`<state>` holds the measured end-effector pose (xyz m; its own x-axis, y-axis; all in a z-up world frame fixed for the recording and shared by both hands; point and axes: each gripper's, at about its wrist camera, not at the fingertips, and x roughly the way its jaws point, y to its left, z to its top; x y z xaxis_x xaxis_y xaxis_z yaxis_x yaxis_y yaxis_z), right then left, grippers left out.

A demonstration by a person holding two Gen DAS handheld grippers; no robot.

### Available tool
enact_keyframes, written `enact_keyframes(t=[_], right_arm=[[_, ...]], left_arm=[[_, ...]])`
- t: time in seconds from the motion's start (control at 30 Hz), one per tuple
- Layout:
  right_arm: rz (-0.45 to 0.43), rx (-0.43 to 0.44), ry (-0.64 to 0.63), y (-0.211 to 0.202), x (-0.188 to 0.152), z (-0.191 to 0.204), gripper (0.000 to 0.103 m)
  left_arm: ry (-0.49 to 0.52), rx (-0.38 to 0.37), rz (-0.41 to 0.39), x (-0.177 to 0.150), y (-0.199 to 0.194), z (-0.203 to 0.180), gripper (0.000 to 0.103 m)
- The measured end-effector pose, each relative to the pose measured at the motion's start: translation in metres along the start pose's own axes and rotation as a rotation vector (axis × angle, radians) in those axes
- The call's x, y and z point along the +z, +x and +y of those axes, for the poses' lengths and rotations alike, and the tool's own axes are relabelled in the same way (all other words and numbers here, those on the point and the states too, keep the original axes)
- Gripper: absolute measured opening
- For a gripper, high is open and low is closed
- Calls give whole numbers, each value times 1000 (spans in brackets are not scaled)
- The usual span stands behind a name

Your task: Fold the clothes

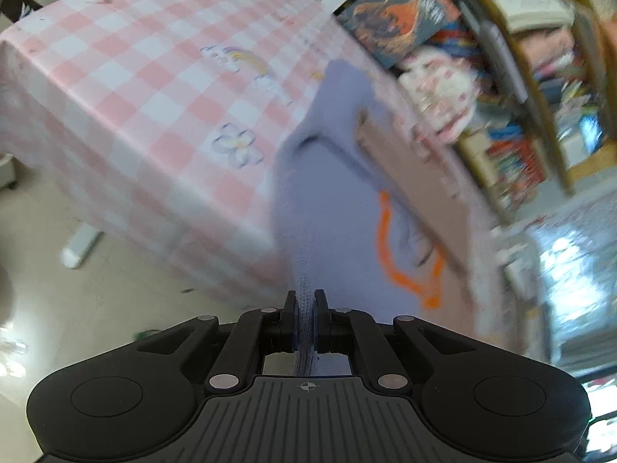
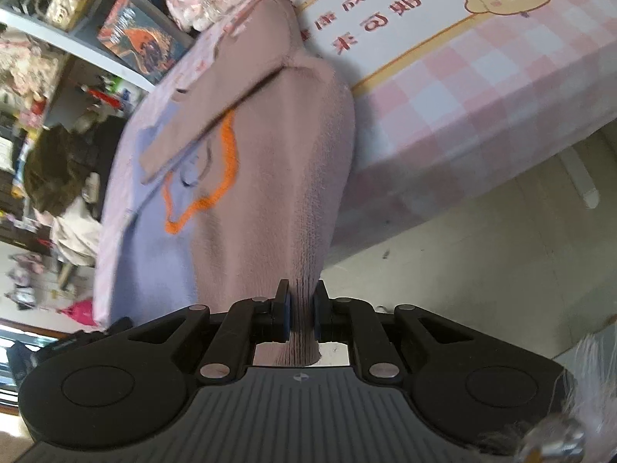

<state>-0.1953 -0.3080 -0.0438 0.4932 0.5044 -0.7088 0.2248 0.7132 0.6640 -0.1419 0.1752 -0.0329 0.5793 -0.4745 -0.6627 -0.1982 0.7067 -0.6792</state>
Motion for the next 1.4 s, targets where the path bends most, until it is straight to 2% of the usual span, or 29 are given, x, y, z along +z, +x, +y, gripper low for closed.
enact_keyframes(t=[0.1,0.17,0.27,0.37,0.47,0.63,0.87,0.93,0.97,1.0,1.03,1.07,1.1,1.2,1.37,1.4], right_arm=[[-70,127,66,-9,15,4,10],[-125,170,93,-8,32,10,10],[-209,222,130,-5,60,19,10],[-293,273,166,-1,87,29,10],[-351,301,182,6,115,40,10],[-390,282,188,30,161,55,10],[-358,173,247,82,201,56,12],[-349,153,264,94,205,54,16],[-347,146,269,98,207,53,21],[-347,141,271,102,209,52,33],[-357,127,265,102,210,53,40],[-372,109,255,101,211,54,47],[-385,87,234,100,212,56,49],[-412,0,129,93,215,64,52],[-374,-239,-206,111,200,84,52],[-364,-288,-275,115,197,89,52]], left_arm=[[-86,-119,-66,20,-2,-7,5],[-143,-198,-114,36,-1,-12,5],[-207,-268,-174,54,16,-20,5],[-232,-291,-210,76,36,-29,5],[-210,-291,-222,98,57,-41,5],[-191,-268,-221,133,92,-46,5],[-225,-154,-131,158,136,-29,6],[-238,-130,-111,162,142,-25,12],[-243,-119,-102,165,145,-23,16],[-231,-110,-101,168,145,-22,27],[-212,-105,-105,171,144,-22,40],[-179,-96,-123,173,139,-23,46],[-146,-88,-141,176,135,-24,52],[4,-31,-180,179,125,-30,54],[349,85,-136,163,137,-55,51],[385,103,-130,160,143,-59,50]])
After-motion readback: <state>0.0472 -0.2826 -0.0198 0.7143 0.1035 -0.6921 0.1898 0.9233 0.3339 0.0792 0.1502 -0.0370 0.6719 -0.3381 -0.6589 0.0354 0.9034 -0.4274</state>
